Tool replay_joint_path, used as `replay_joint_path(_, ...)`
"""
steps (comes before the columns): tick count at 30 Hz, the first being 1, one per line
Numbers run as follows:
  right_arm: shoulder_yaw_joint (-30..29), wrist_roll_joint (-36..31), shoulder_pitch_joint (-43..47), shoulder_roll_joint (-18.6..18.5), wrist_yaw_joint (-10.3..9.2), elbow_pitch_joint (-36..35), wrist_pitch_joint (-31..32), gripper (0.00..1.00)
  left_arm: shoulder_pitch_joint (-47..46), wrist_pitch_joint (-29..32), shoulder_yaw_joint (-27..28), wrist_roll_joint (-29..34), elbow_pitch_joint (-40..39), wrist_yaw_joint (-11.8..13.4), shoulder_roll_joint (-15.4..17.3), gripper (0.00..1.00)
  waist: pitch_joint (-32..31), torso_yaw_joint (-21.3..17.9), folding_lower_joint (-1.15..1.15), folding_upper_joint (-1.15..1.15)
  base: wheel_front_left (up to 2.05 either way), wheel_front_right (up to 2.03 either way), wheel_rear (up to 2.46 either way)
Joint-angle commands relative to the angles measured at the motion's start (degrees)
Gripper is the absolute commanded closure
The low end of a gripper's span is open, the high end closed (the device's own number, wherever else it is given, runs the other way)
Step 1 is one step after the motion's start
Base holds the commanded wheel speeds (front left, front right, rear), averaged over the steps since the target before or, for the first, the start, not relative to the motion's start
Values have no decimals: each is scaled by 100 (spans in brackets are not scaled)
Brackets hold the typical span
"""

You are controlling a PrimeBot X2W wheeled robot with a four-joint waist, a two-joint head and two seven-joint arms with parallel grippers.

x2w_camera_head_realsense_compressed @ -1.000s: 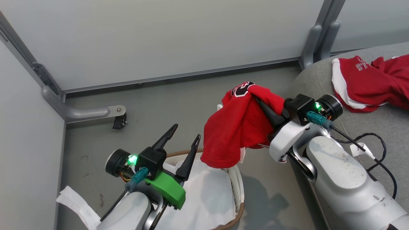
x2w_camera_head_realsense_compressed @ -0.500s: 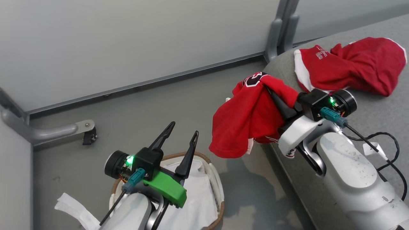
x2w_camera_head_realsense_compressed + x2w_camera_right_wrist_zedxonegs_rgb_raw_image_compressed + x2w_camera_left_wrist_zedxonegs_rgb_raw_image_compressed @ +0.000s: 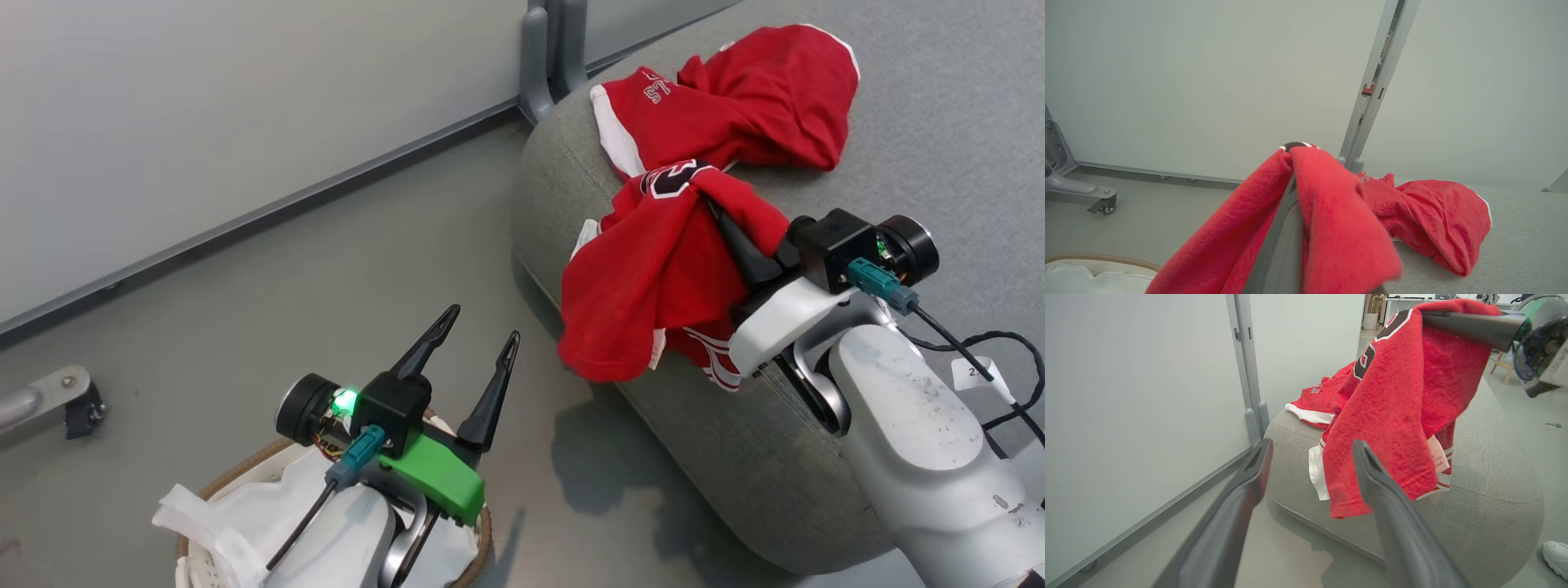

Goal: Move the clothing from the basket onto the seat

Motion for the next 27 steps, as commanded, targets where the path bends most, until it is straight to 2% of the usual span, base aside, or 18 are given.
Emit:
replay_joint_path(1,-54,27,-31,25,-8,-20,-13,100,-116,-4,11,25,7,-17,70,0,334,-286,0,0,0,0,0)
replay_joint_path(8,-456,-51,-393,-83,-8,-31,-14,100,-267,-4,-21,100,-32,-28,203,0,687,-143,0,0,0,0,0)
replay_joint_path(11,-679,-92,-825,-88,-8,-60,-13,100,-334,-4,25,125,-41,-28,312,0,910,-51,0,0,0,0,0)
replay_joint_path(14,-835,-120,-1379,-249,-8,-34,-13,100,-443,-4,17,151,-71,-29,400,0,1156,70,0,0,0,0,0)
replay_joint_path(19,-1021,-216,-2406,-689,-8,202,-13,100,-629,-4,57,187,-141,-30,565,0,1568,317,0,0,0,0,0)
replay_joint_path(27,-1922,-515,-3653,-1519,-8,1022,-12,100,-773,-4,214,273,-377,-11,751,0,2125,714,0,0,0,0,0)
